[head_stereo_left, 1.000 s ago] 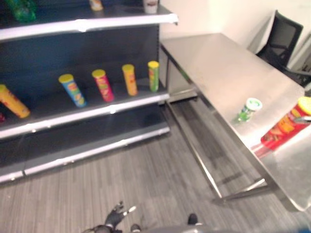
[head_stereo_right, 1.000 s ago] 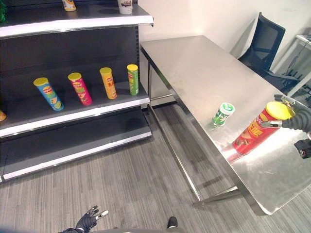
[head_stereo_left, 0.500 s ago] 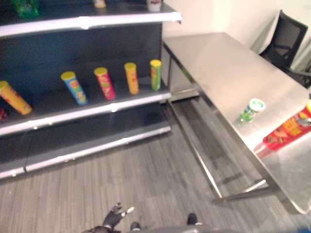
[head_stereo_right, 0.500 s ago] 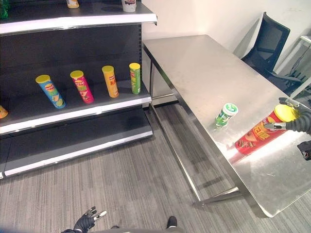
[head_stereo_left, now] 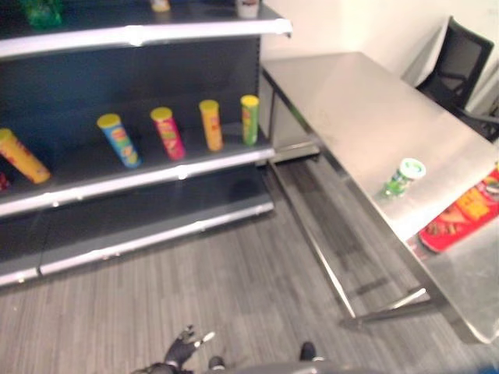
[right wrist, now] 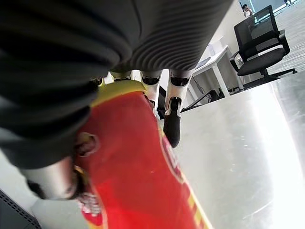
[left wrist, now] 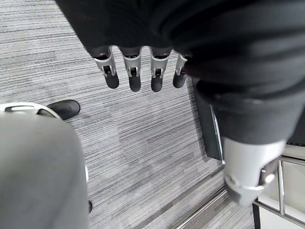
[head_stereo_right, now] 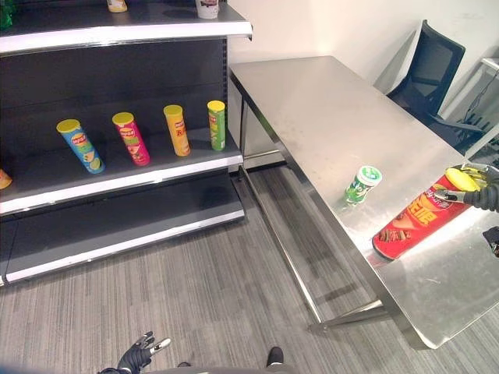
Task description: Put the goods on the table back onto the shelves and tidy them up.
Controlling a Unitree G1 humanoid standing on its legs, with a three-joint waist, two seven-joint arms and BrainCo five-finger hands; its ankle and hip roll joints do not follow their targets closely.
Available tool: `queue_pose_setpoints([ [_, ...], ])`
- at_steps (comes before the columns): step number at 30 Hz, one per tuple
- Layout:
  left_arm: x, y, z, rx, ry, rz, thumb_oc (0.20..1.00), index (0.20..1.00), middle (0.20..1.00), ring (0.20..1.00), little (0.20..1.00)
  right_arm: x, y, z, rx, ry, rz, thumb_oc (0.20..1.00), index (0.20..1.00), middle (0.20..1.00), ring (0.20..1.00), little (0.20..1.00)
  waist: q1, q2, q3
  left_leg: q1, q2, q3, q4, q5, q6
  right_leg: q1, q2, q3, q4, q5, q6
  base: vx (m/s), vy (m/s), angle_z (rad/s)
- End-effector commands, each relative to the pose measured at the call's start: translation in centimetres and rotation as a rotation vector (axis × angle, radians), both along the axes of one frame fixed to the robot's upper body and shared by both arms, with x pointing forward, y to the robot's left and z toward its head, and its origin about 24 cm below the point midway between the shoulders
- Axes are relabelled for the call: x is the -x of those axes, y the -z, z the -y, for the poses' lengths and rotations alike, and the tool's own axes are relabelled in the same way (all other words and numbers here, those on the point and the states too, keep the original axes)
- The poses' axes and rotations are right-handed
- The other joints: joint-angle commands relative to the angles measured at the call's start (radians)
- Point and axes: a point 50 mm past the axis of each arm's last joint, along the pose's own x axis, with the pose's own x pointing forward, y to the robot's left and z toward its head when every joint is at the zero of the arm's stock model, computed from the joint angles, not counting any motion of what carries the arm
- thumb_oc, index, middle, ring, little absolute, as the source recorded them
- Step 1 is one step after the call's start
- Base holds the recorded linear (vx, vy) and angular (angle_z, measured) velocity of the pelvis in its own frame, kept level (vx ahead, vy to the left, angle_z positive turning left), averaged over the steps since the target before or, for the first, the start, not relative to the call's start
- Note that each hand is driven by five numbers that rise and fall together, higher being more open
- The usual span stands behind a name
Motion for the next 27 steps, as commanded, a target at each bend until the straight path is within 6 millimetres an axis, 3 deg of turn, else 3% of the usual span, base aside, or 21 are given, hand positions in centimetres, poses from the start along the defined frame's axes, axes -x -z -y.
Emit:
queue_pose_setpoints([
  [1, -2.3, -0.9, -1.0, -0.022, -0.005, 0.080, 1.000, 1.000, 1.000, 1.000, 1.000, -1.1, -4.1, -2.5, 0.030, -0.112, 0.221, 0.200, 0.200, 0.200, 0.200, 0.200, 0.041, -0.030, 0.004, 0.014, 0.016, -0.025, 0.004, 0.022, -0.062, 0.062, -0.009, -0.089, 0.008, 0.025, 0.017, 0.00, -0.071, 0.01],
  [3, -2.4, -1.0, -1.1, -0.026, -0.011, 0.084, 1.000, 1.000, 1.000, 1.000, 1.000, -1.0, -4.9, -3.0, 0.023, -0.130, 0.286, 0.200, 0.200, 0.200, 0.200, 0.200, 0.041, -0.028, 0.004, 0.015, 0.021, -0.029, 0.004, 0.024, -0.064, 0.066, -0.005, -0.091, 0.008, 0.020, 0.013, -0.01, -0.075, 0.06],
  [4, -2.5, -1.2, -1.2, -0.030, -0.019, 0.098, 1.000, 1.000, 1.000, 1.000, 1.000, -1.0, -6.1, -4.7, -0.010, -0.209, 0.399, 0.200, 0.200, 0.200, 0.200, 0.200, 0.045, -0.027, 0.003, 0.015, 0.028, -0.038, 0.004, 0.031, -0.069, 0.069, 0.004, -0.091, 0.008, 0.010, 0.007, -0.03, -0.103, 0.11],
  [7, -3.1, -1.6, -1.6, -0.046, -0.025, 0.128, 1.000, 1.000, 1.000, 1.000, 1.000, -0.8, -8.2, -7.7, 0.004, -0.351, 0.520, 0.200, 0.200, 0.200, 0.200, 0.200, 0.051, -0.023, 0.010, 0.003, 0.036, -0.064, 0.004, 0.056, -0.075, 0.067, 0.017, -0.084, 0.008, -0.002, -0.002, -0.06, -0.110, 0.17],
  [8, -3.8, -1.9, -1.4, -0.045, -0.008, 0.151, 1.000, 1.000, 1.000, 1.000, 1.000, 0.1, -10.2, -10.0, 0.052, -0.451, 0.612, 0.200, 0.200, 0.200, 0.200, 0.200, 0.058, -0.026, 0.046, -0.047, 0.047, -0.054, 0.106, 0.079, -0.085, 0.079, 0.013, -0.095, 0.008, -0.008, -0.016, -0.08, -0.070, 0.28],
  [9, -3.8, -1.9, -1.4, -0.045, -0.007, 0.152, 1.000, 1.000, 1.000, 1.000, 1.000, 0.2, -10.2, -10.0, 0.052, -0.450, 0.613, 0.200, 0.200, 0.200, 0.200, 0.200, 0.057, -0.026, 0.043, -0.053, 0.046, -0.056, 0.108, 0.079, -0.084, 0.075, 0.012, -0.097, 0.008, -0.007, -0.016, -0.15, -0.042, 0.43],
  [11, -4.3, -2.0, -1.2, -0.034, 0.003, 0.166, 1.000, 1.000, 1.000, 1.000, 1.000, 0.6, -10.7, -11.4, 0.045, -0.518, 0.654, 0.200, 0.200, 0.200, 0.200, 0.200, 0.038, -0.035, 0.055, -0.069, 0.099, 0.045, 0.165, 0.084, -0.094, 0.069, -0.004, -0.123, 0.011, 0.003, -0.022, -0.13, 0.057, 0.54],
  [13, -3.8, -2.0, -1.4, -0.037, 0.010, 0.158, 1.000, 1.000, 1.000, 1.000, 1.000, 0.7, -10.7, -12.9, 0.084, -0.577, 0.644, 0.200, 0.200, 0.200, 0.200, 0.200, 0.029, -0.032, 0.047, -0.031, 0.146, 0.066, 0.156, 0.084, -0.105, 0.063, -0.012, -0.121, 0.011, 0.011, -0.014, 0.00, 0.207, 0.61],
  [14, -3.4, -2.0, -2.0, -0.044, -0.005, 0.147, 1.000, 1.000, 1.000, 1.000, 1.000, 1.1, -10.4, -14.3, 0.057, -0.648, 0.664, 0.200, 0.200, 0.200, 0.200, 0.200, 0.025, -0.025, 0.038, -0.007, 0.192, 0.016, 0.144, 0.113, -0.122, 0.056, -0.029, -0.114, 0.023, 0.018, -0.004, 0.06, 0.227, 0.23],
  [15, -3.3, -2.0, -2.0, -0.045, -0.006, 0.147, 1.000, 1.000, 1.000, 1.000, 1.000, 1.1, -10.4, -14.3, 0.056, -0.648, 0.664, 0.200, 0.200, 0.200, 0.200, 0.200, 0.023, -0.024, 0.037, -0.007, 0.194, 0.013, 0.144, 0.114, -0.123, 0.057, -0.028, -0.117, 0.022, 0.017, -0.004, 0.05, 0.319, -0.12],
  [17, -3.8, -2.2, -2.3, -0.057, 0.012, 0.153, 1.000, 1.000, 1.000, 1.000, 1.000, 1.1, -10.8, -15.2, 0.051, -0.688, 0.690, 0.200, 0.200, 0.200, 0.200, 0.200, 0.016, -0.009, 0.032, 0.002, 0.263, -0.055, 0.134, 0.167, -0.149, 0.041, -0.072, -0.123, 0.048, 0.024, 0.019, 0.03, 0.348, -0.26],
  [18, -4.3, -2.5, -2.4, -0.060, 0.022, 0.168, 1.000, 1.000, 1.000, 1.000, 1.000, 1.2, -10.9, -15.6, 0.058, -0.704, 0.708, 0.200, 0.200, 0.200, 0.200, 0.200, 0.014, -0.002, 0.030, 0.012, 0.272, -0.090, 0.135, 0.163, -0.160, 0.029, -0.100, -0.120, 0.059, 0.030, 0.036, 0.05, 0.431, -0.17],
  [19, -4.5, -2.5, -2.4, -0.066, 0.033, 0.171, 1.000, 1.000, 1.000, 1.000, 1.000, 1.5, -10.8, -15.8, 0.059, -0.715, 0.716, 0.200, 0.200, 0.200, 0.200, 0.200, 0.011, 0.001, 0.024, 0.013, 0.257, -0.117, 0.114, 0.130, -0.161, 0.023, -0.123, -0.116, 0.062, 0.045, 0.052, 0.07, 0.472, -0.08],
  [20, -5.0, -2.7, -2.5, -0.070, 0.040, 0.182, 1.000, 1.000, 1.000, 1.000, 1.000, 1.9, -10.4, -15.6, 0.059, -0.706, 0.709, 0.200, 0.200, 0.200, 0.200, 0.200, -0.005, 0.000, 0.015, 0.020, 0.238, -0.098, 0.090, 0.080, -0.151, 0.026, -0.160, -0.116, 0.067, 0.086, 0.071, 0.06, 0.321, -0.07],
  [21, -5.1, -2.7, -2.5, -0.071, 0.044, 0.181, 1.000, 1.000, 1.000, 1.000, 1.000, 2.0, -10.4, -15.5, 0.059, -0.702, 0.709, 0.200, 0.200, 0.200, 0.200, 0.200, -0.001, -0.003, 0.016, 0.020, 0.234, -0.097, 0.090, 0.079, -0.149, 0.026, -0.164, -0.115, 0.066, 0.088, 0.073, 0.08, 0.450, 0.16],
  [22, -5.3, -2.8, -3.0, -0.089, 0.068, 0.168, 1.000, 1.000, 1.000, 1.000, 1.000, 2.3, -9.5, -15.0, 0.043, -0.669, 0.707, 0.200, 0.200, 0.200, 0.200, 0.200, -0.011, -0.018, 0.009, 0.038, 0.178, -0.043, 0.038, 0.021, -0.120, 0.006, -0.225, -0.086, 0.086, 0.213, 0.102, 0.03, 0.451, 0.46],
  [24, -5.9, -3.3, -3.4, -0.112, 0.133, 0.172, 1.000, 1.000, 1.000, 1.000, 1.000, 2.1, -8.7, -15.1, 0.049, -0.653, 0.679, 0.200, 0.200, 0.200, 0.200, 0.200, -0.003, -0.034, 0.006, 0.036, 0.110, -0.021, 0.004, -0.015, -0.081, -0.050, -0.287, -0.044, 0.099, 0.381, 0.104, -0.04, 0.535, 0.33],
  [25, -6.5, -3.8, -3.9, -0.134, 0.164, 0.184, 1.000, 1.000, 1.000, 1.000, 1.000, 1.9, -8.7, -15.2, 0.041, -0.660, 0.673, 0.200, 0.200, 0.200, 0.200, 0.200, -0.008, -0.025, 0.016, 0.032, 0.099, -0.028, 0.004, -0.019, -0.065, -0.071, -0.285, -0.008, 0.125, 0.385, 0.104, -0.11, 0.471, -0.38],
  [27, -7.4, -4.7, -5.1, -0.170, 0.186, 0.200, 1.000, 1.000, 1.000, 1.000, 1.000, 0.9, -7.9, -15.7, 0.035, -0.667, 0.629, 0.200, 0.200, 0.200, 0.200, 0.200, -0.006, -0.002, 0.036, 0.012, 0.081, -0.032, 0.004, -0.010, -0.026, -0.115, -0.267, 0.079, 0.295, 0.325, 0.092, -0.15, 0.530, -0.33],
])
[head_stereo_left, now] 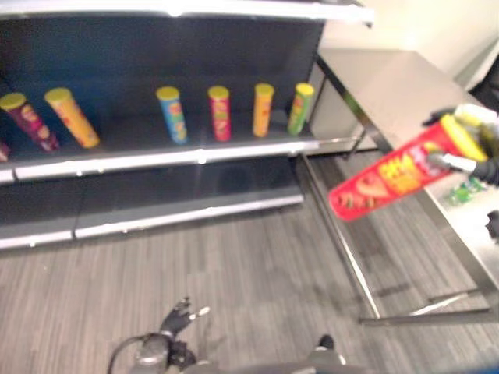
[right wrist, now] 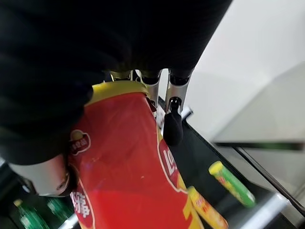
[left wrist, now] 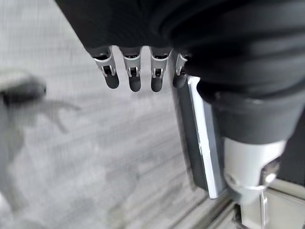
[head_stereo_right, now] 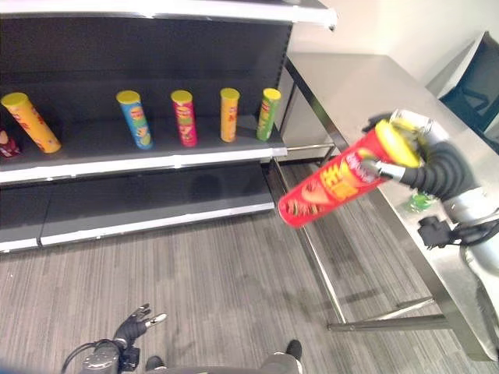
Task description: Put the goods on the table back onto the shelves and tidy them up.
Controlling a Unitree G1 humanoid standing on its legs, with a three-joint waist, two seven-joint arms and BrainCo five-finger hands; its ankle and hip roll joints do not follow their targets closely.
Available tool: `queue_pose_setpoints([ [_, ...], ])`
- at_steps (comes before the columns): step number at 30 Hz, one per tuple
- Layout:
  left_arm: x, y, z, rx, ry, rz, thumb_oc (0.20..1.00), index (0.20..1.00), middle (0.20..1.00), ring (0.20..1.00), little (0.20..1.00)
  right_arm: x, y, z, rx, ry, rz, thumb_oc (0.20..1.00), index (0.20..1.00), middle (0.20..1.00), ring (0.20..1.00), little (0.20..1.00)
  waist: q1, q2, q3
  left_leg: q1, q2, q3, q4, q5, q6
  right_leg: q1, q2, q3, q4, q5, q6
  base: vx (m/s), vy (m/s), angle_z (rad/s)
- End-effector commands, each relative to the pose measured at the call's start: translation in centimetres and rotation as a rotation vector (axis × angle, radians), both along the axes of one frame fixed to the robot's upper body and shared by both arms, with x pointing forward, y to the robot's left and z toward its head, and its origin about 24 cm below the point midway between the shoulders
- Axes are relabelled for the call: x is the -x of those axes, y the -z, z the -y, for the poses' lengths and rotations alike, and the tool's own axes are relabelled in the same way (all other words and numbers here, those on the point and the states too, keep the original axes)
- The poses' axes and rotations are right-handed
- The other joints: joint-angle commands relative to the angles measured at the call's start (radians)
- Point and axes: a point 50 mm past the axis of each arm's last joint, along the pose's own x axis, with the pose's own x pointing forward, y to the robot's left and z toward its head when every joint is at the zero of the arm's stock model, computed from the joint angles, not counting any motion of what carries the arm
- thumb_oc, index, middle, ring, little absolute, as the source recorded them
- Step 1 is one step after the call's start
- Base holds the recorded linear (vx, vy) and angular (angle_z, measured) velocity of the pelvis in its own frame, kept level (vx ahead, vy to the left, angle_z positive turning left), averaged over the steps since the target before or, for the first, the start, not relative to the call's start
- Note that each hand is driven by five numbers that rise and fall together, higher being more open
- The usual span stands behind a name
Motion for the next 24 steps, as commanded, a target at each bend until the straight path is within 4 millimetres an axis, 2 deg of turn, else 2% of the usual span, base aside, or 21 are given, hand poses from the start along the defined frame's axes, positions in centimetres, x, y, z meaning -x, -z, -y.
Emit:
queue_pose_setpoints([
  [1, -2.3, -2.1, -1.4, -0.044, 0.045, 0.102, 1.000, 1.000, 1.000, 1.000, 1.000, -1.2, -4.9, -1.8, 0.120, -0.052, 0.194, 0.200, 0.200, 0.200, 0.200, 0.200, 0.037, 0.071, 0.003, 0.045, 0.038, -0.015, -0.076, 0.016, 0.052, -0.014, 0.041, 0.030, 0.255, -0.007, 0.137, -0.16, 0.495, 0.12],
  [3, -1.6, -2.0, -1.8, -0.050, 0.034, 0.089, 1.000, 1.000, 1.000, 1.000, 1.000, -2.2, -4.9, -2.8, 0.140, -0.095, 0.175, 0.200, 0.200, 0.200, 0.200, 0.200, 0.057, 0.096, 0.014, 0.036, 0.033, 0.003, -0.076, 0.022, 0.086, -0.011, 0.037, -0.013, 0.450, -0.013, 0.135, -0.16, 0.467, -0.12],
  [4, -1.2, -2.0, -1.8, -0.046, 0.027, 0.085, 1.000, 1.000, 1.000, 1.000, 1.000, -2.8, -5.2, -3.3, 0.147, -0.114, 0.178, 0.200, 0.200, 0.200, 0.200, 0.200, 0.061, 0.110, 0.014, 0.028, 0.033, 0.008, -0.076, 0.026, 0.102, -0.036, 0.053, -0.011, 0.567, -0.029, 0.138, -0.22, 0.587, -0.16],
  [5, -0.3, -1.6, -1.8, -0.039, -0.011, 0.071, 1.000, 1.000, 1.000, 1.000, 1.000, -3.9, -5.4, -4.1, 0.143, -0.149, 0.160, 0.200, 0.200, 0.200, 0.200, 0.200, 0.085, 0.126, 0.017, 0.016, 0.034, 0.012, -0.076, 0.032, 0.124, -0.085, 0.143, -0.025, 0.766, -0.086, 0.143, -0.20, 0.481, 0.07],
  [6, 0.2, -1.4, -1.6, -0.027, -0.028, 0.067, 1.000, 1.000, 1.000, 1.000, 1.000, -4.3, -5.8, -4.4, 0.160, -0.153, 0.161, 0.200, 0.200, 0.200, 0.200, 0.200, 0.100, 0.118, 0.021, 0.010, 0.026, 0.013, -0.076, 0.035, 0.128, -0.094, 0.195, -0.046, 0.796, -0.113, 0.146, -0.15, 0.334, 0.08],
  [7, 0.2, -1.4, -1.6, -0.025, -0.031, 0.068, 1.000, 1.000, 1.000, 1.000, 1.000, -4.4, -5.9, -4.5, 0.161, -0.157, 0.161, 0.200, 0.200, 0.200, 0.200, 0.200, 0.096, 0.122, 0.019, 0.007, 0.030, 0.012, -0.076, 0.036, 0.127, -0.094, 0.199, -0.048, 0.792, -0.111, 0.145, -0.14, 0.135, -0.22],
  [8, 1.1, -1.0, -1.3, -0.012, -0.073, 0.058, 1.000, 1.000, 1.000, 1.000, 1.000, -4.8, -6.0, -4.7, 0.158, -0.164, 0.155, 0.200, 0.200, 0.200, 0.200, 0.200, 0.128, 0.083, 0.021, -0.012, -0.004, 0.007, -0.076, 0.036, 0.128, -0.078, 0.280, -0.103, 0.701, -0.131, 0.152, -0.09, 0.056, -0.32],
  [9, 1.1, -1.0, -1.3, -0.011, -0.076, 0.058, 1.000, 1.000, 1.000, 1.000, 1.000, -4.9, -6.0, -4.8, 0.159, -0.167, 0.155, 0.200, 0.200, 0.200, 0.200, 0.200, 0.124, 0.085, 0.022, -0.010, -0.002, 0.005, -0.076, 0.035, 0.127, -0.072, 0.283, -0.106, 0.696, -0.130, 0.152, -0.14, 0.040, -0.38],
  [10, 1.8, -0.8, -1.2, 0.000, -0.102, 0.057, 1.000, 1.000, 1.000, 1.000, 1.000, -5.3, -6.4, -5.1, 0.176, -0.169, 0.163, 0.200, 0.200, 0.200, 0.200, 0.200, 0.151, 0.044, 0.019, -0.023, -0.031, 0.007, -0.076, 0.028, 0.123, -0.031, 0.322, -0.148, 0.560, -0.164, 0.152, -0.10, -0.073, -0.17],
  [11, 2.3, -0.6, -1.2, 0.006, -0.129, 0.053, 1.000, 1.000, 1.000, 1.000, 1.000, -5.6, -6.5, -5.4, 0.156, -0.177, 0.172, 0.200, 0.200, 0.200, 0.200, 0.200, 0.184, 0.007, 0.019, -0.046, -0.057, 0.007, -0.076, 0.035, 0.117, 0.010, 0.336, -0.161, 0.416, -0.201, 0.150, -0.15, -0.099, -0.31],
  [12, 2.7, -0.4, -1.0, 0.011, -0.135, 0.044, 1.000, 1.000, 1.000, 1.000, 1.000, -5.7, -6.6, -5.4, 0.152, -0.168, 0.183, 0.200, 0.200, 0.200, 0.200, 0.200, 0.199, -0.009, 0.018, -0.057, -0.065, 0.010, -0.076, 0.039, 0.108, 0.035, 0.355, -0.172, 0.278, -0.270, 0.112, -0.25, -0.122, -0.39],
  [13, 3.0, -0.2, -0.5, 0.024, -0.136, 0.042, 1.000, 1.000, 1.000, 1.000, 1.000, -5.9, -7.5, -5.3, 0.163, -0.144, 0.218, 0.200, 0.200, 0.200, 0.200, 0.200, 0.240, -0.021, 0.018, -0.089, -0.051, 0.008, -0.076, 0.068, 0.086, 0.104, 0.410, -0.173, 0.076, -0.391, 0.042, -0.19, -0.068, -0.43],
  [14, 3.0, -0.2, -0.5, 0.025, -0.138, 0.042, 1.000, 1.000, 1.000, 1.000, 1.000, -6.0, -7.6, -5.4, 0.164, -0.146, 0.219, 0.200, 0.200, 0.200, 0.200, 0.200, 0.237, -0.019, 0.020, -0.087, -0.050, 0.007, -0.076, 0.068, 0.085, 0.108, 0.411, -0.175, 0.072, -0.389, 0.042, -0.23, -0.072, -0.21],
  [15, 2.8, -0.1, -0.2, 0.027, -0.114, 0.033, 1.000, 1.000, 1.000, 1.000, 1.000, -5.9, -7.0, -5.6, 0.170, -0.154, 0.208, 0.200, 0.200, 0.200, 0.200, 0.200, 0.239, -0.019, 0.029, -0.111, -0.040, -0.004, -0.076, 0.086, 0.079, 0.102, 0.453, -0.107, 0.018, -0.422, 0.008, -0.13, -0.030, -0.03],
  [17, 2.8, 0.0, 0.0, 0.035, -0.124, 0.038, 1.000, 1.000, 1.000, 1.000, 1.000, -5.6, -7.3, -5.5, 0.173, -0.150, 0.226, 0.200, 0.200, 0.200, 0.200, 0.200, 0.243, -0.020, 0.028, -0.119, -0.046, 0.001, -0.076, 0.089, 0.076, 0.134, 0.462, -0.124, -0.033, -0.427, 0.005, -0.17, 0.040, 0.15],
  [18, 3.2, 0.2, 1.0, 0.082, -0.117, 0.039, 1.000, 1.000, 1.000, 1.000, 1.000, -5.4, -7.1, -4.7, 0.166, -0.116, 0.234, 0.200, 0.200, 0.200, 0.200, 0.200, 0.250, 0.009, 0.052, -0.173, -0.048, -0.032, -0.076, 0.140, 0.052, 0.162, 0.458, -0.171, -0.089, -0.414, -0.007, -0.24, 0.198, 0.32],
  [20, 2.6, 0.1, 1.0, 0.074, -0.091, 0.044, 1.000, 1.000, 1.000, 1.000, 1.000, -5.1, -7.0, -4.5, 0.168, -0.108, 0.234, 0.200, 0.200, 0.200, 0.200, 0.200, 0.230, 0.015, 0.055, -0.152, -0.004, -0.013, -0.076, 0.143, 0.038, 0.152, 0.410, -0.204, -0.103, -0.378, 0.011, -0.20, 0.255, 0.66],
  [21, 2.6, 0.1, 1.0, 0.074, -0.090, 0.044, 1.000, 1.000, 1.000, 1.000, 1.000, -5.1, -7.0, -4.4, 0.168, -0.107, 0.234, 0.200, 0.200, 0.200, 0.200, 0.200, 0.230, 0.015, 0.056, -0.151, -0.004, -0.013, -0.076, 0.143, 0.038, 0.153, 0.410, -0.205, -0.104, -0.378, 0.012, -0.08, 0.215, 0.84],
  [23, 2.8, 0.1, 1.2, 0.087, -0.091, 0.043, 1.000, 1.000, 1.000, 1.000, 1.000, -5.0, -6.5, -4.3, 0.184, -0.104, 0.202, 0.200, 0.200, 0.200, 0.200, 0.200, 0.220, 0.021, 0.045, -0.115, 0.055, -0.040, -0.074, 0.134, 0.015, 0.144, 0.359, -0.219, -0.106, -0.352, 0.030, -0.05, 0.342, 0.46],
  [24, 2.9, 0.1, 1.3, 0.083, -0.077, 0.039, 1.000, 1.000, 1.000, 1.000, 1.000, -4.9, -5.9, -4.1, 0.182, -0.098, 0.174, 0.200, 0.200, 0.200, 0.200, 0.200, 0.197, 0.036, 0.031, -0.079, 0.135, -0.061, -0.056, 0.145, -0.004, 0.141, 0.311, -0.232, -0.095, -0.345, 0.037, -0.02, 0.359, 0.15],
])
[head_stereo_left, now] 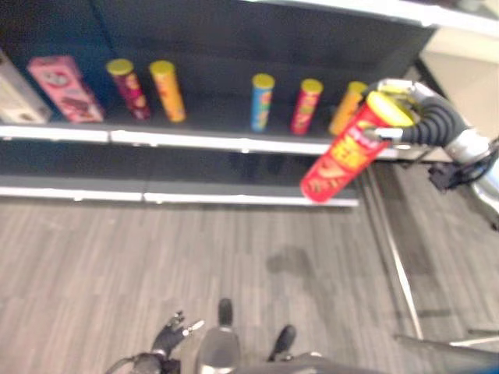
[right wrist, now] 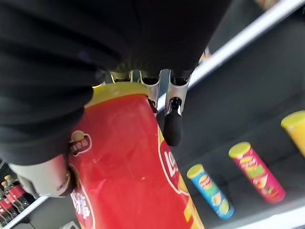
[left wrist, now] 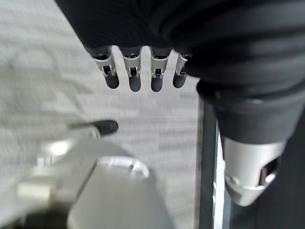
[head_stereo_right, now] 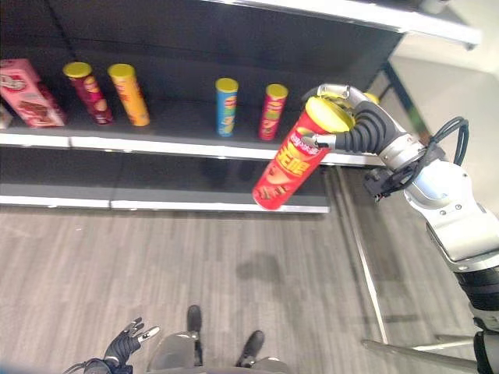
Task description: Put the goods on the table back onto the shelves and tidy them up.
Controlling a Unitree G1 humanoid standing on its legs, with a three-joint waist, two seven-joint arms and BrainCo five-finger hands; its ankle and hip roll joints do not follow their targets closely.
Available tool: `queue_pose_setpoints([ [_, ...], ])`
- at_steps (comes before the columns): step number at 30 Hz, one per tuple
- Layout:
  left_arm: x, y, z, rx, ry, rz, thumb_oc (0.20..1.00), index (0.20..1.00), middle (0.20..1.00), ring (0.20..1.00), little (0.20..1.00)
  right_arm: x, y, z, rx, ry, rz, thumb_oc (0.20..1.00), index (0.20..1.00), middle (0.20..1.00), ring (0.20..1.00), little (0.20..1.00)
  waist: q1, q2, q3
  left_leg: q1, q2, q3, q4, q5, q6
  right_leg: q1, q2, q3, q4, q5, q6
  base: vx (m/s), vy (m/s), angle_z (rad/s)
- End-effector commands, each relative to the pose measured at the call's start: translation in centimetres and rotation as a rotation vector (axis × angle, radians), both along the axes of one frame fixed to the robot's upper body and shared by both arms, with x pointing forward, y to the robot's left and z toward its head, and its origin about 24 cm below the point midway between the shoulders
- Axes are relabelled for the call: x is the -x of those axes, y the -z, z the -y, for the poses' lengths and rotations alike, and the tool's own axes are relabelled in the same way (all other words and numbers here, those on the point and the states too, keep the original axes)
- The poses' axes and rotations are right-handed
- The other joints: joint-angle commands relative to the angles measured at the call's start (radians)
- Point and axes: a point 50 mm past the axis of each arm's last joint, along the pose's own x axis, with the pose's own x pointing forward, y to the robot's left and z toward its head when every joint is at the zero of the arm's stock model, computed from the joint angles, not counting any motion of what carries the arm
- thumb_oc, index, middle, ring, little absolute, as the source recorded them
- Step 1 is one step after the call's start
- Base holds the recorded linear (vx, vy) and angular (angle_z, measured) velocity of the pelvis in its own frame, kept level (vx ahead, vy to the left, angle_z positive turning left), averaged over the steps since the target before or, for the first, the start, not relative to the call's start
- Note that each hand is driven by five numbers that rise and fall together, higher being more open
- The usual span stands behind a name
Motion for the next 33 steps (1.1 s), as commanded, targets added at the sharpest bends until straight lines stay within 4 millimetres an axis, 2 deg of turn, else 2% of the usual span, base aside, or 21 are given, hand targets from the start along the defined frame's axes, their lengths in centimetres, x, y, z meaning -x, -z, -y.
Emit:
queue_pose_setpoints([
  [1, -0.3, -0.4, 0.4, 0.005, 0.055, 0.033, 1.000, 1.000, 1.000, 1.000, 1.000, 1.5, -3.2, 0.1, 0.009, -0.008, 0.147, 0.200, 0.200, 0.200, 0.200, 0.200, -0.017, 0.011, -0.039, 0.141, 0.153, -0.053, -0.122, 0.080, -0.083, 0.075, -0.052, -0.039, 0.037, 0.019, 0.134, 0.02, 0.398, 0.15],
  [4, -0.2, -0.5, 0.6, 0.014, 0.072, 0.030, 1.000, 1.000, 1.000, 1.000, 1.000, 1.9, -2.5, 0.9, -0.036, 0.013, 0.140, 0.200, 0.200, 0.200, 0.200, 0.200, -0.065, 0.050, -0.054, 0.191, 0.289, -0.064, -0.070, 0.165, -0.123, 0.079, -0.120, -0.057, 0.063, 0.032, 0.151, 0.08, 0.431, 0.26],
  [5, -0.3, -0.5, 0.7, 0.015, 0.085, 0.030, 1.000, 1.000, 1.000, 1.000, 1.000, 1.9, -2.4, 1.1, -0.044, 0.028, 0.146, 0.200, 0.200, 0.200, 0.200, 0.200, -0.074, 0.061, -0.058, 0.201, 0.299, -0.091, -0.038, 0.172, -0.136, 0.083, -0.140, -0.051, 0.062, 0.043, 0.159, 0.15, 0.491, 0.13],
  [6, -0.4, -0.5, 0.7, 0.011, 0.099, 0.028, 1.000, 1.000, 1.000, 1.000, 1.000, 1.9, -2.1, 1.4, -0.062, 0.041, 0.141, 0.200, 0.200, 0.200, 0.200, 0.200, -0.080, 0.071, -0.061, 0.215, 0.292, -0.120, -0.007, 0.145, -0.149, 0.083, -0.158, -0.043, 0.065, 0.051, 0.167, 0.18, 0.515, 0.14],
  [7, -0.5, -0.5, 0.9, 0.020, 0.107, 0.029, 1.000, 1.000, 1.000, 1.000, 1.000, 2.1, -1.6, 1.9, -0.075, 0.064, 0.140, 0.200, 0.200, 0.200, 0.200, 0.200, -0.100, 0.086, -0.072, 0.231, 0.274, -0.111, -0.045, 0.102, -0.159, 0.092, -0.190, -0.038, 0.063, 0.071, 0.188, 0.19, 0.526, 0.16],
  [8, -0.9, -0.6, 0.8, 0.013, 0.125, 0.029, 1.000, 1.000, 1.000, 1.000, 1.000, 2.6, -1.4, 2.5, -0.062, 0.095, 0.139, 0.200, 0.200, 0.200, 0.200, 0.200, -0.114, 0.087, -0.077, 0.247, 0.246, -0.061, -0.067, 0.050, -0.154, 0.096, -0.228, -0.032, 0.067, 0.099, 0.207, 0.14, 0.376, 0.31],
  [11, -0.9, -0.6, 0.8, 0.013, 0.125, 0.029, 1.000, 1.000, 1.000, 1.000, 1.000, 2.6, -1.4, 2.5, -0.062, 0.095, 0.139, 0.200, 0.200, 0.200, 0.200, 0.200, -0.114, 0.087, -0.077, 0.247, 0.246, -0.061, -0.068, 0.050, -0.154, 0.096, -0.228, -0.032, 0.067, 0.099, 0.207, 0.07, 0.300, 0.28],
  [12, -1.8, -1.1, 0.1, -0.023, 0.178, 0.039, 1.000, 1.000, 1.000, 1.000, 1.000, 2.5, -1.1, 3.2, -0.023, 0.172, 0.142, 0.200, 0.200, 0.200, 0.200, 0.200, -0.127, 0.089, -0.071, 0.288, 0.056, -0.010, -0.141, -0.070, -0.065, 0.034, -0.407, 0.025, 0.157, 0.349, 0.238, 0.19, 0.948, 0.02],
  [13, -1.8, -1.4, -0.3, -0.029, 0.174, 0.049, 1.000, 1.000, 1.000, 1.000, 1.000, 2.3, -0.9, 2.9, -0.024, 0.168, 0.136, 0.200, 0.200, 0.200, 0.200, 0.200, -0.128, 0.099, -0.069, 0.285, 0.024, -0.014, -0.141, -0.085, -0.046, 0.001, -0.420, 0.033, 0.188, 0.340, 0.224, 0.19, 1.127, -0.13],
  [14, -2.0, -1.7, -0.6, -0.034, 0.172, 0.059, 1.000, 1.000, 1.000, 1.000, 1.000, 2.1, -0.9, 2.6, -0.020, 0.164, 0.138, 0.200, 0.200, 0.200, 0.200, 0.200, -0.139, 0.111, -0.062, 0.284, 0.010, -0.017, -0.141, -0.095, -0.037, -0.035, -0.405, 0.072, 0.228, 0.317, 0.208, 0.03, 0.720, 0.15],
  [15, -2.5, -1.9, -0.7, -0.041, 0.193, 0.068, 1.000, 1.000, 1.000, 1.000, 1.000, 1.9, -0.4, 2.7, -0.025, 0.165, 0.119, 0.200, 0.200, 0.200, 0.200, 0.200, -0.178, 0.135, -0.038, 0.273, -0.003, -0.039, -0.141, -0.095, -0.022, -0.136, -0.271, 0.204, 0.315, 0.225, 0.173, 0.00, 0.501, 0.24],
  [16, -2.5, -1.9, -0.7, -0.041, 0.193, 0.068, 1.000, 1.000, 1.000, 1.000, 1.000, 1.9, -0.4, 2.7, -0.025, 0.165, 0.120, 0.200, 0.200, 0.200, 0.200, 0.200, -0.177, 0.135, -0.041, 0.269, -0.002, -0.037, -0.141, -0.093, -0.022, -0.142, -0.270, 0.207, 0.317, 0.225, 0.171, 0.01, 0.428, -0.23],
  [17, -2.6, -1.9, -0.8, -0.048, 0.194, 0.065, 1.000, 1.000, 1.000, 1.000, 1.000, 1.8, -0.7, 2.7, -0.023, 0.168, 0.128, 0.200, 0.200, 0.200, 0.200, 0.200, -0.176, 0.139, -0.031, 0.262, -0.013, -0.040, -0.141, -0.095, -0.017, -0.155, -0.226, 0.185, 0.306, 0.185, 0.165, 0.05, 0.163, -0.50],
  [19, -2.3, -1.8, -0.8, -0.055, 0.199, 0.055, 1.000, 1.000, 1.000, 1.000, 1.000, 1.7, -1.2, 2.6, -0.012, 0.161, 0.140, 0.200, 0.200, 0.200, 0.200, 0.200, -0.176, 0.143, -0.025, 0.261, -0.033, -0.037, -0.141, -0.102, -0.012, -0.148, -0.174, 0.130, 0.266, 0.147, 0.154, 0.09, 0.177, -0.20],
  [21, -2.1, -1.7, -0.7, -0.057, 0.189, 0.052, 1.000, 1.000, 1.000, 1.000, 1.000, 1.4, -1.9, 2.2, 0.013, 0.158, 0.172, 0.200, 0.200, 0.200, 0.200, 0.200, -0.176, 0.132, -0.019, 0.268, -0.062, -0.030, -0.141, -0.116, -0.002, -0.193, -0.079, 0.098, 0.185, 0.162, 0.157, 0.12, 0.112, -0.13],
  [25, -2.5, -1.3, 0.0, -0.053, 0.208, 0.041, 1.000, 1.000, 1.000, 1.000, 1.000, 1.7, -2.5, 2.1, -0.002, 0.159, 0.208, 0.200, 0.200, 0.200, 0.200, 0.200, -0.181, 0.119, -0.029, 0.280, -0.086, -0.023, -0.141, -0.134, -0.002, -0.160, -0.032, 0.045, 0.086, 0.161, 0.151, 0.13, 0.042, 0.06],
  [27, -2.3, -0.8, 0.2, -0.063, 0.193, 0.019, 1.000, 1.000, 1.000, 1.000, 1.000, 1.3, -2.0, 1.8, -0.019, 0.153, 0.206, 0.200, 0.200, 0.200, 0.200, 0.200, -0.191, 0.115, -0.055, 0.299, -0.078, 0.008, -0.141, -0.133, -0.013, -0.119, -0.002, 0.074, 0.026, 0.148, 0.137, 0.15, 0.006, 0.25],
  [28, -2.4, -0.9, 0.0, -0.061, 0.167, 0.025, 1.000, 1.000, 1.000, 1.000, 1.000, 1.2, -2.3, 1.0, 0.013, 0.141, 0.227, 0.200, 0.200, 0.200, 0.200, 0.200, -0.187, 0.114, -0.057, 0.315, -0.075, 0.030, -0.141, -0.125, -0.017, -0.097, 0.002, 0.052, 0.022, 0.135, 0.134, 0.14, 0.019, 0.04],
  [29, -2.6, -0.8, 0.1, -0.052, 0.155, 0.031, 1.000, 1.000, 1.000, 1.000, 1.000, 1.2, -2.3, 0.6, 0.026, 0.136, 0.236, 0.200, 0.200, 0.200, 0.200, 0.200, -0.197, 0.109, -0.058, 0.329, -0.078, 0.058, -0.141, -0.109, -0.021, -0.084, 0.007, 0.064, 0.022, 0.132, 0.123, 0.13, -0.012, -0.18],
  [31, -2.8, -0.8, 0.1, -0.043, 0.128, 0.036, 1.000, 1.000, 1.000, 1.000, 1.000, 0.0, -2.3, -0.2, 0.031, 0.126, 0.235, 0.200, 0.200, 0.200, 0.200, 0.200, -0.200, 0.086, -0.049, 0.296, -0.074, 0.086, 0.006, -0.088, -0.055, -0.041, 0.017, 0.074, 0.015, 0.110, 0.097, 0.12, -0.066, -0.27],
  [33, -2.4, -0.5, 0.2, -0.028, 0.105, 0.018, 1.000, 1.000, 1.000, 1.000, 1.000, -1.0, -3.3, -1.9, 0.057, 0.067, 0.242, 0.200, 0.200, 0.200, 0.200, 0.200, -0.203, 0.061, -0.046, 0.279, -0.057, 0.096, 0.063, -0.085, -0.080, -0.017, 0.019, 0.074, 0.010, 0.109, 0.087, 0.11, -0.058, -0.23],
])
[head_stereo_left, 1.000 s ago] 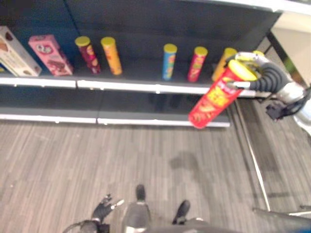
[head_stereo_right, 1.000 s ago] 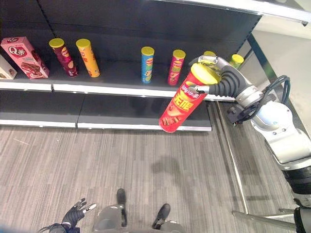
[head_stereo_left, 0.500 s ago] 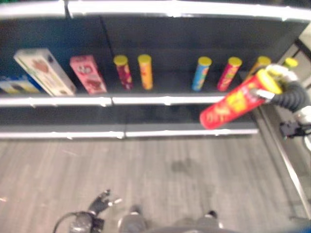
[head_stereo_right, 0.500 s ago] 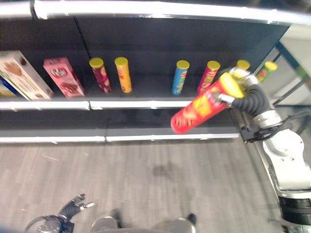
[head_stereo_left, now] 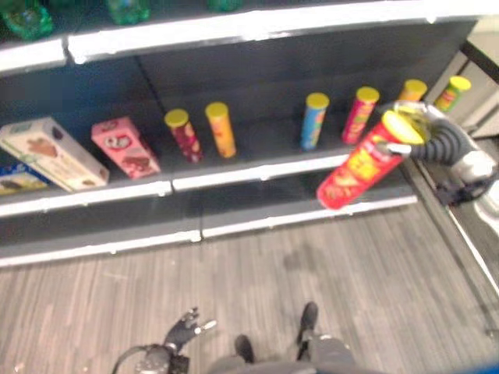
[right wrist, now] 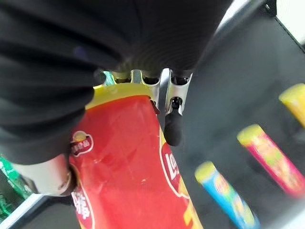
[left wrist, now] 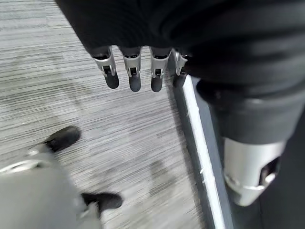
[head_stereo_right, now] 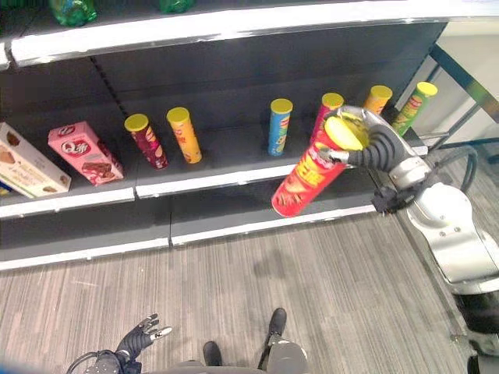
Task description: Put the goods on the table back onto the shelves and tidy them up.
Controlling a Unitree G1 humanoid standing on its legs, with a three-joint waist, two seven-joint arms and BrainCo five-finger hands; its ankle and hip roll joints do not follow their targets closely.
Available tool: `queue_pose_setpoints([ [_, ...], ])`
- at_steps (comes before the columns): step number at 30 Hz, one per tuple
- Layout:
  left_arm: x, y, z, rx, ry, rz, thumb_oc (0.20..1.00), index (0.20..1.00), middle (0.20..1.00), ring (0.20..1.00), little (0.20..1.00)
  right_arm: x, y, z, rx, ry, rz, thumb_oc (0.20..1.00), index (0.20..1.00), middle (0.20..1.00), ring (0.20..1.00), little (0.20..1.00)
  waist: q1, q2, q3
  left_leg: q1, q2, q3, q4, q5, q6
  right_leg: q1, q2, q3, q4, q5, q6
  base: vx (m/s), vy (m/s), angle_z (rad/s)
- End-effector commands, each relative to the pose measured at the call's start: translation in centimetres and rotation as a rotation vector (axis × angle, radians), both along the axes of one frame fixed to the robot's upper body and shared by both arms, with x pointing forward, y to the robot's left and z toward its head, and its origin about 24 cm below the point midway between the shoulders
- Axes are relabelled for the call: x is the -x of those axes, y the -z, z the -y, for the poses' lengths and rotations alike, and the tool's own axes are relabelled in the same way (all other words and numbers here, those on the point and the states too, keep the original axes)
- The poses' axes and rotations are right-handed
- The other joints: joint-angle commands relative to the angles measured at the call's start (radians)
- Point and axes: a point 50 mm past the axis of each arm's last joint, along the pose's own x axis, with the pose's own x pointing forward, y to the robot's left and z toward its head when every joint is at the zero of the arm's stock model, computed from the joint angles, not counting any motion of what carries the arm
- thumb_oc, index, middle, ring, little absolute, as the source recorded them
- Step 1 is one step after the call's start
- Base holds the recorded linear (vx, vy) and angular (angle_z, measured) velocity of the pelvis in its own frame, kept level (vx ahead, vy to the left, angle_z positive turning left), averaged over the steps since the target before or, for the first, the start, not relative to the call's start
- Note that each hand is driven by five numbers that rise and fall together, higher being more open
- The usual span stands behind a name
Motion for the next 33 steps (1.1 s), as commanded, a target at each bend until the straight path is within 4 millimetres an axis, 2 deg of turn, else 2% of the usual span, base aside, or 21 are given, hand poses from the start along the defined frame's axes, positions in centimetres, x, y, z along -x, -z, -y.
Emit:
queue_pose_setpoints([
  [1, 0.5, -0.3, -2.3, -0.044, -0.053, -0.011, 1.000, 1.000, 1.000, 1.000, 1.000, -1.1, -4.1, -2.9, -0.028, -0.105, 0.169, 0.200, 0.200, 0.200, 0.200, 0.200, -0.009, -0.074, -0.020, 0.049, 0.044, 0.110, 0.140, -0.018, -0.112, 0.074, -0.012, 0.034, 0.005, 0.005, 0.073, 0.10, 0.017, -0.37],
  [2, 1.4, 0.1, -2.3, -0.030, -0.071, -0.039, 1.000, 1.000, 1.000, 1.000, 1.000, -1.7, -4.2, -4.2, -0.019, -0.150, 0.154, 0.200, 0.200, 0.200, 0.200, 0.200, -0.016, -0.081, -0.028, 0.072, 0.056, 0.154, 0.095, -0.012, -0.105, 0.073, -0.013, 0.045, 0.003, 0.016, 0.069, 0.07, 0.037, -0.39],
  [3, 1.4, 0.1, -2.3, -0.030, -0.072, -0.039, 1.000, 1.000, 1.000, 1.000, 1.000, -1.7, -4.2, -4.2, -0.018, -0.150, 0.154, 0.200, 0.200, 0.200, 0.200, 0.200, -0.016, -0.080, -0.028, 0.072, 0.056, 0.154, 0.094, -0.012, -0.105, 0.073, -0.013, 0.045, 0.003, 0.016, 0.069, 0.06, 0.179, -0.23],
  [4, 3.0, 0.6, -2.8, -0.042, -0.081, -0.097, 1.000, 1.000, 1.000, 1.000, 1.000, -2.5, -3.8, -6.6, 0.003, -0.228, 0.112, 0.200, 0.200, 0.200, 0.200, 0.200, -0.021, -0.088, -0.054, 0.082, 0.117, 0.166, 0.014, 0.025, -0.123, 0.056, -0.024, 0.088, 0.003, 0.023, 0.081, 0.13, 0.344, -0.36],
  [5, 3.0, 0.5, -2.8, -0.047, -0.048, -0.105, 1.000, 1.000, 1.000, 1.000, 1.000, -3.0, -3.6, -7.7, -0.016, -0.259, 0.088, 0.200, 0.200, 0.200, 0.200, 0.200, -0.025, -0.079, -0.062, 0.043, 0.200, 0.129, -0.008, 0.083, -0.145, 0.039, -0.057, 0.109, 0.002, 0.012, 0.098, 0.13, 0.342, -0.78],
  [6, 3.0, 0.5, -2.8, -0.046, -0.048, -0.105, 1.000, 1.000, 1.000, 1.000, 1.000, -3.1, -3.6, -7.8, -0.016, -0.260, 0.088, 0.200, 0.200, 0.200, 0.200, 0.200, -0.027, -0.078, -0.063, 0.042, 0.201, 0.128, -0.008, 0.083, -0.146, 0.038, -0.056, 0.109, 0.002, 0.011, 0.097, 0.11, 0.249, -1.08],
  [7, 2.9, 0.5, -2.9, -0.045, -0.043, -0.107, 1.000, 1.000, 1.000, 1.000, 1.000, -3.2, -3.8, -7.9, -0.016, -0.256, 0.088, 0.200, 0.200, 0.200, 0.200, 0.200, -0.030, -0.068, -0.068, 0.043, 0.230, 0.114, -0.020, 0.118, -0.150, 0.031, -0.062, 0.119, 0.002, 0.007, 0.101, 0.11, 0.125, -1.00],
  [8, 2.7, 0.5, -2.8, -0.046, -0.043, -0.105, 1.000, 1.000, 1.000, 1.000, 1.000, -3.7, -3.8, -7.8, -0.019, -0.237, 0.075, 0.200, 0.200, 0.200, 0.200, 0.200, -0.034, -0.052, -0.071, 0.075, 0.217, 0.107, -0.027, 0.105, -0.145, 0.034, -0.058, 0.133, 0.002, 0.001, 0.105, 0.11, 0.229, -0.60],
  [9, 2.5, 0.5, -2.7, -0.049, -0.035, -0.103, 1.000, 1.000, 1.000, 1.000, 1.000, -4.0, -3.1, -7.5, -0.055, -0.228, 0.057, 0.200, 0.200, 0.200, 0.200, 0.200, -0.059, -0.037, -0.076, 0.080, 0.220, 0.145, -0.040, 0.106, -0.154, 0.034, -0.068, 0.138, 0.002, 0.020, 0.112, 0.07, 0.163, -0.44],
  [10, 2.5, 0.5, -2.8, -0.050, -0.035, -0.103, 1.000, 1.000, 1.000, 1.000, 1.000, -4.0, -3.1, -7.4, -0.056, -0.228, 0.056, 0.200, 0.200, 0.200, 0.200, 0.200, -0.057, -0.037, -0.078, 0.079, 0.219, 0.146, -0.040, 0.106, -0.154, 0.033, -0.067, 0.139, 0.002, 0.020, 0.112, 0.05, 0.319, -0.31],
  [11, 2.3, 0.6, -2.5, -0.050, -0.010, -0.112, 1.000, 1.000, 1.000, 1.000, 1.000, -4.1, -2.5, -7.4, -0.041, -0.224, 0.029, 0.200, 0.200, 0.200, 0.200, 0.200, -0.070, -0.016, -0.075, 0.089, 0.190, 0.170, -0.040, 0.070, -0.144, 0.029, -0.085, 0.162, 0.002, 0.041, 0.122, 0.07, 0.306, -0.31],
  [13, 1.4, 0.3, -2.5, -0.070, 0.037, -0.086, 1.000, 1.000, 1.000, 1.000, 1.000, -3.9, -2.2, -6.9, -0.037, -0.215, 0.016, 0.200, 0.200, 0.200, 0.200, 0.200, -0.072, -0.014, -0.073, 0.102, 0.159, 0.187, -0.040, 0.030, -0.134, 0.029, -0.101, 0.180, 0.003, 0.067, 0.130, 0.06, 0.307, -0.22],
  [16, -1.2, -0.7, -1.9, -0.062, 0.051, 0.003, 1.000, 1.000, 1.000, 1.000, 1.000, -3.5, -0.7, -4.2, -0.044, -0.141, -0.036, 0.200, 0.200, 0.200, 0.200, 0.200, -0.051, -0.014, -0.070, 0.087, 0.124, 0.158, -0.040, 0.014, -0.121, 0.032, -0.136, 0.167, 0.003, 0.079, 0.144, 0.05, 0.198, -0.36],
  [17, -2.5, -0.9, -0.6, -0.035, 0.061, 0.043, 1.000, 1.000, 1.000, 1.000, 1.000, -2.8, 0.6, -1.9, -0.022, -0.067, -0.084, 0.200, 0.200, 0.200, 0.200, 0.200, -0.021, -0.015, -0.069, 0.072, 0.101, 0.118, -0.040, 0.005, -0.105, 0.053, -0.171, 0.130, 0.002, 0.078, 0.159, 0.08, 0.142, 0.16],
  [18, -2.6, -0.9, -0.5, -0.036, 0.063, 0.042, 1.000, 1.000, 1.000, 1.000, 1.000, -2.8, 0.6, -1.9, -0.022, -0.065, -0.085, 0.200, 0.200, 0.200, 0.200, 0.200, -0.020, -0.015, -0.069, 0.072, 0.101, 0.118, -0.040, 0.005, -0.105, 0.054, -0.171, 0.129, 0.002, 0.078, 0.159, 0.15, 0.163, 0.55],
  [19, -2.8, -0.8, 0.7, -0.028, 0.094, 0.055, 1.000, 1.000, 1.000, 1.000, 1.000, -1.0, 0.2, 0.5, 0.017, 0.049, -0.035, 0.200, 0.200, 0.200, 0.200, 0.200, 0.019, -0.012, -0.061, 0.049, 0.069, 0.062, -0.040, -0.004, -0.077, 0.083, -0.210, 0.088, 0.003, 0.089, 0.178, 0.08, 0.084, 0.41],
  [20, -2.8, -0.8, 0.7, -0.030, 0.097, 0.054, 1.000, 1.000, 1.000, 1.000, 1.000, -0.9, 0.2, 0.5, 0.015, 0.051, -0.036, 0.200, 0.200, 0.200, 0.200, 0.200, 0.020, -0.014, -0.064, 0.045, 0.068, 0.061, -0.040, -0.001, -0.076, 0.080, -0.212, 0.087, 0.003, 0.090, 0.178, 0.10, 0.119, 0.51],
  [24, -1.8, -0.3, 0.8, -0.054, 0.129, 0.018, 1.000, 1.000, 1.000, 1.000, 1.000, 0.5, 0.7, 2.9, 0.018, 0.170, 0.002, 0.200, 0.200, 0.200, 0.200, 0.200, 0.048, -0.005, -0.054, 0.014, 0.030, 0.005, -0.040, -0.011, -0.050, 0.096, -0.248, 0.058, 0.007, 0.104, 0.195, 0.05, 0.115, 0.64],
  [26, -1.1, 0.0, 0.4, -0.068, 0.135, -0.012, 1.000, 1.000, 1.000, 1.000, 1.000, 0.5, 0.9, 3.6, 0.019, 0.202, -0.001, 0.200, 0.200, 0.200, 0.200, 0.200, 0.055, -0.004, -0.046, 0.009, 0.008, -0.017, -0.040, -0.014, -0.037, 0.108, -0.267, 0.049, 0.018, 0.123, 0.204, 0.04, 0.148, 0.35],
  [31, 0.8, 0.6, -0.3, -0.089, 0.132, -0.074, 1.000, 1.000, 1.000, 1.000, 1.000, -0.3, 1.3, 4.0, -0.002, 0.226, -0.015, 0.200, 0.200, 0.200, 0.200, 0.200, 0.074, -0.005, -0.030, 0.019, -0.040, -0.055, -0.040, -0.035, -0.001, 0.093, -0.320, 0.053, 0.122, 0.173, 0.206, 0.05, 0.152, 0.26],
  [33, 1.0, 0.3, -1.0, -0.099, 0.112, -0.072, 1.000, 1.000, 1.000, 1.000, 1.000, -0.8, 1.0, 3.6, 0.005, 0.219, 0.000, 0.200, 0.200, 0.200, 0.200, 0.200, 0.089, -0.003, -0.013, 0.024, -0.046, -0.057, -0.040, -0.045, 0.013, 0.062, -0.328, 0.046, 0.185, 0.168, 0.196, 0.00, 0.144, 0.13],
])
